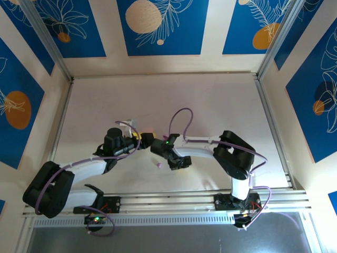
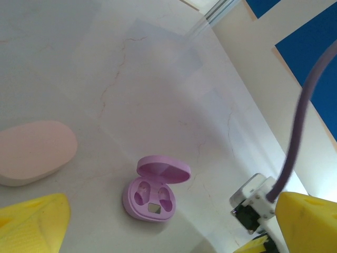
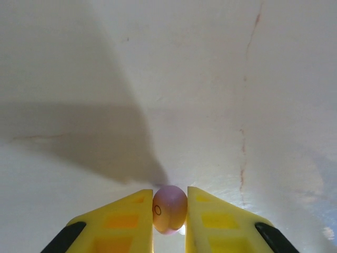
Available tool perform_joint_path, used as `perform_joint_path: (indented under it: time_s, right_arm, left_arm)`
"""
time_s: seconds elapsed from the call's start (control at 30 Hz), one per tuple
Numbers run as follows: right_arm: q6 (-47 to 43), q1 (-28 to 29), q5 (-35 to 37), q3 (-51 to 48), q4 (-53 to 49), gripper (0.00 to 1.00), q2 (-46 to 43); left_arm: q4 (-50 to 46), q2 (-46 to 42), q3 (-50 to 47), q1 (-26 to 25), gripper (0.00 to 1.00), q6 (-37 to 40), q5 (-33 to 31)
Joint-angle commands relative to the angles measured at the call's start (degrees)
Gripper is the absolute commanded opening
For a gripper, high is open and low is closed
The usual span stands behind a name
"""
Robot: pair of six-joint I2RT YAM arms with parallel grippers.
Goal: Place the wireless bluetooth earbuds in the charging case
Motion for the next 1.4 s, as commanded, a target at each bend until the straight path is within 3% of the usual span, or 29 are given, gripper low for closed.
perform_joint_path:
  time_s: [0.0, 0.13, 0.33, 0.43, 0.87, 1.37]
  right_arm:
    - [-1.54, -0.37, 2.89, -1.26, 2.31, 0.17, -5.00]
    - [-4.89, -1.35, 2.70, -3.24, 9.01, 0.17, -9.91]
    - [-7.90, -4.77, -1.27, -7.91, 23.11, 0.16, -14.88]
    - [-7.99, -5.94, -2.79, -10.08, 29.39, 0.16, -15.71]
    - [-8.96, -9.71, -5.67, -18.00, 48.94, 0.16, -15.90]
    - [-9.95, -11.26, -7.00, -17.73, 52.53, 0.16, -12.04]
  left_arm:
    - [-1.61, 1.97, 1.38, -0.16, 0.97, 1.18, 0.37]
    - [-2.51, 4.50, 2.62, -0.15, 0.90, 1.07, 1.30]
    - [-4.80, 7.36, 4.57, -0.16, 0.66, 1.08, 1.78]
    - [-4.80, 8.26, 4.96, -0.15, 0.60, 0.97, 2.14]
    - [-5.00, 8.54, 5.06, -0.13, 0.58, 0.92, 1.96]
    - [-4.59, 8.59, 4.97, -0.11, 0.58, 0.91, 2.13]
